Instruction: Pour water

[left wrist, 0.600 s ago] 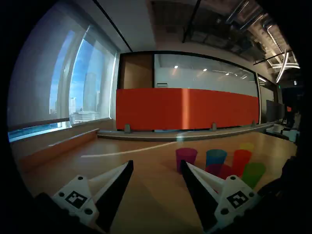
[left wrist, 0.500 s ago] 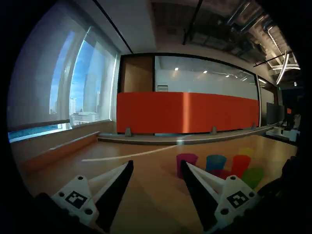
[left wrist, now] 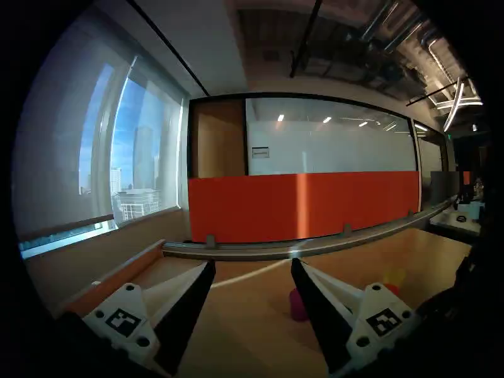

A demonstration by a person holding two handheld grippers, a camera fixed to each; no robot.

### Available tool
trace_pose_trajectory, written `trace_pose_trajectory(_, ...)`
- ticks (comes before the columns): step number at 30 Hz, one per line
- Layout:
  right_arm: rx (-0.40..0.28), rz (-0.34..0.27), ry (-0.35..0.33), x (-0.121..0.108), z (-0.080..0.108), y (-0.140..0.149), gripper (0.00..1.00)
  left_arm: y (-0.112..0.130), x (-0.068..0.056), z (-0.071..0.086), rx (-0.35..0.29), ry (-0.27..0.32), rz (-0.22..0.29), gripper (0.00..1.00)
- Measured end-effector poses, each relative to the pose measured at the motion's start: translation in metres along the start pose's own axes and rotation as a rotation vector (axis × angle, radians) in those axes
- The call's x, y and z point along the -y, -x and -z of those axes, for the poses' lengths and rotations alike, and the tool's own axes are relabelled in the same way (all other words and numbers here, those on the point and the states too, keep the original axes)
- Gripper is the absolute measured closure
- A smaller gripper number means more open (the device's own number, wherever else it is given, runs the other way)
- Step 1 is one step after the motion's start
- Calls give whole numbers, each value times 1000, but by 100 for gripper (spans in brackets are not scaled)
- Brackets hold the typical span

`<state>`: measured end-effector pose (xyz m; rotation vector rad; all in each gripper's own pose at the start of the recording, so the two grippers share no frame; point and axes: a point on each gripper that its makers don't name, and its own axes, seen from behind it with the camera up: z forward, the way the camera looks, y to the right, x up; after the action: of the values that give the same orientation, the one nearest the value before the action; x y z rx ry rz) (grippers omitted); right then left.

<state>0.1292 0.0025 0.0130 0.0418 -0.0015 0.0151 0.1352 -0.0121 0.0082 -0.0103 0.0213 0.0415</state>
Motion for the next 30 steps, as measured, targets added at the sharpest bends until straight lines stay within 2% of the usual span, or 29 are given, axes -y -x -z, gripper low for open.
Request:
trace_pose_trajectory(6, -5, -16, -23, 5, -2, -34, 0, -37, 3, -6, -5, 20, 27, 11)
trace_pose_trajectory(9, -21, -22, -32, 6, -1, -50, 0, -49, 3, -8, -1, 27, 19, 11)
trace_pose_trajectory(18, 2, -37, -40, 4, -3, -50, 0, -47, 0, -11, 19, 55, -5, 11)
trace_pose_trajectory(24, 5, -22, -111, 18, -2, -54, 1, -43, -9, -12, 40, 110, -13, 11)
trace_pose_trajectory(30, 8, -40, -244, 44, 3, -61, 1, -45, -25, -9, 41, 211, -4, 11)
